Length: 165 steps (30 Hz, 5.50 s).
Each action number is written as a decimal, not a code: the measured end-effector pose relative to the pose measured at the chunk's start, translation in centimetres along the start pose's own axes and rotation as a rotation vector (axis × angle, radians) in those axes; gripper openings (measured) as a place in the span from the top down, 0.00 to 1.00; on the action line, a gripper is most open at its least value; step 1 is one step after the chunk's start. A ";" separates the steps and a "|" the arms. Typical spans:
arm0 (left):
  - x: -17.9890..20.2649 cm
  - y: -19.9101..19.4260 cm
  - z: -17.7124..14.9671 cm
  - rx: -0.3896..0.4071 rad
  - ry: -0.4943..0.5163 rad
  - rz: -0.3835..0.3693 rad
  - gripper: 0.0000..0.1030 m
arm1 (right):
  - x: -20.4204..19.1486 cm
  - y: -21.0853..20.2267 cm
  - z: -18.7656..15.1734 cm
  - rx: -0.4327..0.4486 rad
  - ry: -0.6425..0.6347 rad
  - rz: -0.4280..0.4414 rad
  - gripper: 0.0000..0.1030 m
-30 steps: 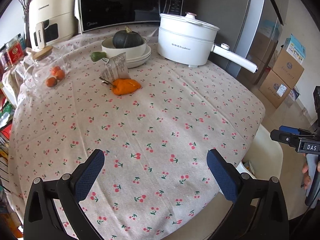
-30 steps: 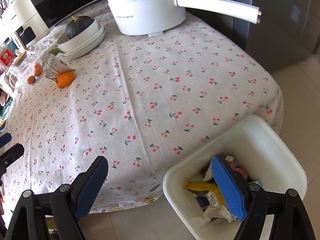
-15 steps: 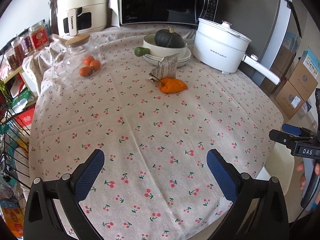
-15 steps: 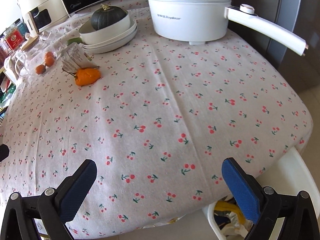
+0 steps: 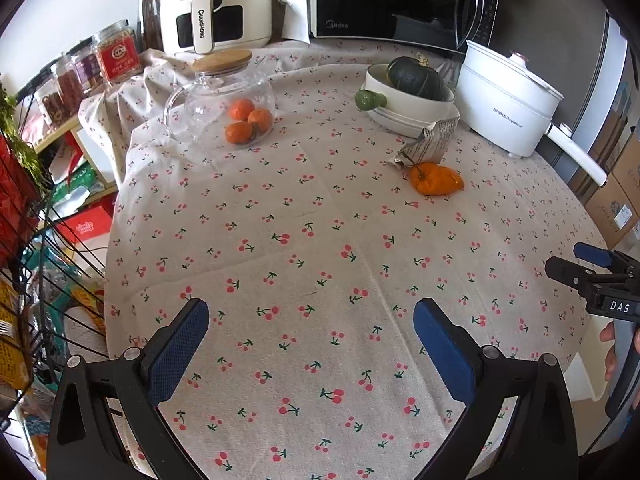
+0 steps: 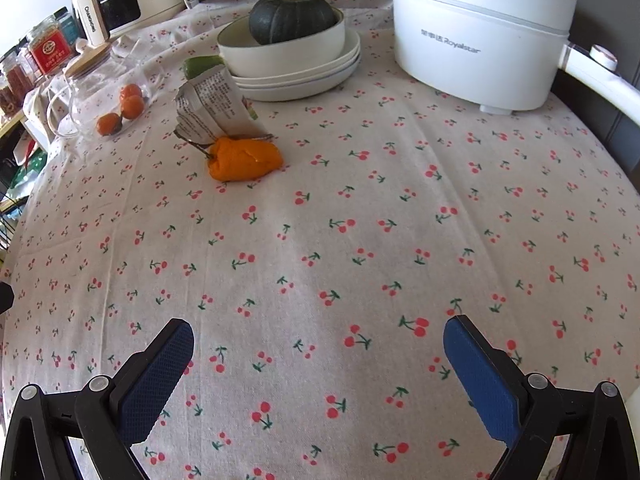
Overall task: Collect trash
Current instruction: 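Move both tools back over the table toward the orange peel, then grasp the orange peel with the right tool while the left tool grasps the pecan bag, then carry the pecan bag and orange peel over the white bin with both tools, then open both tools to drop the pecan bag and peel into the bin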
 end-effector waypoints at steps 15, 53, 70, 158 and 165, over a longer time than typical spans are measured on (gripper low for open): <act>-3.2 4.0 0.9 -0.073 -0.109 0.010 0.00 | -3.6 10.0 5.9 0.015 -0.035 0.026 0.01; 11.6 4.6 5.1 -0.098 0.037 -0.189 0.00 | 5.0 2.6 0.7 0.001 -0.037 0.008 0.43; 17.6 13.5 9.1 -0.063 -0.003 -0.069 0.12 | 10.5 -1.5 0.2 0.043 -0.039 -0.004 0.43; 43.9 -8.2 -10.0 0.070 0.508 -0.544 0.04 | 25.0 -22.2 -19.1 0.097 0.256 -0.307 0.42; 41.2 -8.2 -8.5 0.083 0.475 -0.491 0.03 | 24.8 -21.5 -18.4 0.083 0.250 -0.301 0.42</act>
Point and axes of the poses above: each gripper's, at about its wrist camera, not at the fingertips, and y roughly the way its jaws point, x to its right, z to its top, the point moved 5 cm from there along y, roughly the way its jaws point, and after that the axes turned 10 degrees about z, right-handed, at the moved point
